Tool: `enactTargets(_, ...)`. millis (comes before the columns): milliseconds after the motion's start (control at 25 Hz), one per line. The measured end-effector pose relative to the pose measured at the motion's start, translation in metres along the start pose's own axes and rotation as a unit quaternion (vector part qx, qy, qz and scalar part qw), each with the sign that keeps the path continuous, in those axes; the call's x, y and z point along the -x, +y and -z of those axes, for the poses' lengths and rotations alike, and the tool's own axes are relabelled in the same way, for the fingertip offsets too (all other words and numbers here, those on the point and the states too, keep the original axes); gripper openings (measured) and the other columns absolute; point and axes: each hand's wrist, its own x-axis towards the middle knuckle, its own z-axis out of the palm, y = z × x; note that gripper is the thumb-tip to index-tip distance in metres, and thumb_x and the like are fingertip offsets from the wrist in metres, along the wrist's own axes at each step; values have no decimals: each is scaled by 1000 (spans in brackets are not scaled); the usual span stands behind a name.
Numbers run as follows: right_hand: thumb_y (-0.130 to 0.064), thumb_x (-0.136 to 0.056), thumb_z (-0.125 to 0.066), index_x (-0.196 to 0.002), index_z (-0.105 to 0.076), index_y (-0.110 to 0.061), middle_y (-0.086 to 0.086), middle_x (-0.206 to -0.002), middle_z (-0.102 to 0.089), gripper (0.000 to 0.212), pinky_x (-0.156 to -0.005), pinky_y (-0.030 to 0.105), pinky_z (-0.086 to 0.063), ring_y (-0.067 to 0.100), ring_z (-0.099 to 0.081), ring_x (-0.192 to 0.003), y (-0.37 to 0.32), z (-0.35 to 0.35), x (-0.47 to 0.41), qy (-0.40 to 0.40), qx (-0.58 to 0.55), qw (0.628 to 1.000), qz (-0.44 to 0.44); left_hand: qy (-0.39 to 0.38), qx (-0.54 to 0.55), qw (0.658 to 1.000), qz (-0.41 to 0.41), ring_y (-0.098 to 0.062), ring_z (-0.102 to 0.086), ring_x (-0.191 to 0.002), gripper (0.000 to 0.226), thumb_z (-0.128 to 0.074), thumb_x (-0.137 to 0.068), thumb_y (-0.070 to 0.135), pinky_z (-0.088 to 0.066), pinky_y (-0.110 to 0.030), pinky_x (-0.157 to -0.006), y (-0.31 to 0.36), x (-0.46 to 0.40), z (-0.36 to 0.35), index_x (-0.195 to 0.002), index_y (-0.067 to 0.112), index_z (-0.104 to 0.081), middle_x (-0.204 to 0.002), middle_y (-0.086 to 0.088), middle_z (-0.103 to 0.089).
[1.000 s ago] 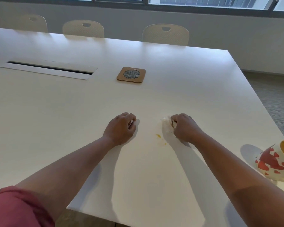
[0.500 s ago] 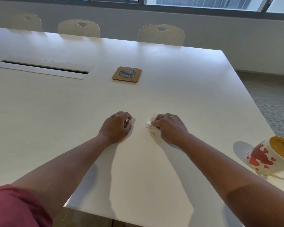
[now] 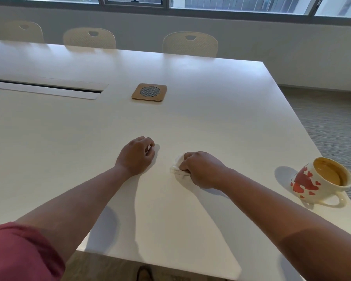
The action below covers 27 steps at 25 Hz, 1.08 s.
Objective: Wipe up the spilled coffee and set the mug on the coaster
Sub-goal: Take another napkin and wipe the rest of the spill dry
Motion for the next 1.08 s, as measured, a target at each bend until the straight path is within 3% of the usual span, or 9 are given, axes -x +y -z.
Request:
enactTargets(240, -12, -83, -56, -103, -73, -19, 6, -105, -65, 27, -69, 28, -39, 30, -64, -90, -39, -19, 16, 58, -75, 995, -38, 5, -1, 1000, -13, -18, -56, -71, 11, -50, -89, 37, -47, -31, -64, -3, 1, -3, -85, 30, -58, -76, 12, -55)
enactTargets(400, -17, -77, -63, -101, -74, -26, -5, -93, -67, 28, -60, 22, -35, 12, -56, -76, -55, -31, 16, 61, -248, 964, -69, 11, -1, 1000, -21, -18, -55, -69, 19, -45, -87, 43, -43, -30, -63, -3, 0, -3, -84, 30, -59, -75, 12, -55)
enactTargets(480, -12, -77, -63, -105, -73, -27, -8, -87, -70, 33, -59, 16, -44, 2, -59, -66, -55, -29, 15, 77, -419, 897, -115, 13, 1, 1000, -19, -18, -56, -70, 19, -46, -87, 42, -45, -31, -64, -3, 1, -3, -84, 30, -60, -76, 12, -56)
enactTargets(560, -1, -81, -61, -111, -73, -27, 0, -94, -73, 41, -60, 29, -55, 6, -65, -66, -46, -21, 14, 111, -563, 803, -162, 12, 3, 1000, -17, -19, -57, -71, 16, -49, -88, 39, -47, -32, -65, -3, 1, -2, -85, 29, -61, -77, 11, -57)
enactTargets(640, 6, -83, -59, -114, -73, -25, 3, -100, -73, 46, -61, 36, -57, 11, -69, -70, -30, -13, 15, 135, -603, 763, -190, 7, 2, 1000, -13, -19, -56, -71, 11, -52, -90, 35, -47, -32, -66, -2, 2, -2, -85, 29, -60, -76, 11, -56)
enactTargets(760, 6, -84, -59, -99, -78, -24, 5, -101, -75, 38, -52, 31, -58, 17, -71, -75, -9, -10, 19, 154, -575, 770, -230, 5, 0, 1000, -10, -19, -55, -71, 9, -55, -91, 32, -46, -32, -65, -2, 1, -1, -84, 29, -59, -75, 11, -55)
enactTargets(960, 7, -84, -45, -82, -78, -12, 14, -93, -74, 38, -60, 45, -65, 25, -70, -78, 4, -16, 19, 184, -534, 784, -257, 5, -1, 1000, -15, -19, -55, -71, 10, -55, -91, 33, -44, -31, -66, -1, 2, 0, -84, 28, -60, -75, 11, -54)
enactTargets(1040, 4, -82, -49, -87, -77, -16, 14, -100, -73, 34, -68, 38, -65, 22, -69, -84, 8, -15, 20, 156, -541, 792, -236, 5, 0, 1000, -17, -19, -55, -71, 14, -51, -89, 37, -45, -32, -66, -1, 2, 0, -84, 28, -60, -76, 11, -55)
enactTargets(1080, 2, -79, -54, -92, -75, -19, 9, -108, -69, 33, -72, 29, -62, 18, -67, -89, 11, -14, 21, 135, -514, 819, -216, 5, 1, 1000, -17, -19, -55, -71, 17, -49, -89, 39, -45, -32, -66, -1, 3, 1, -84, 28, -60, -76, 11, -55)
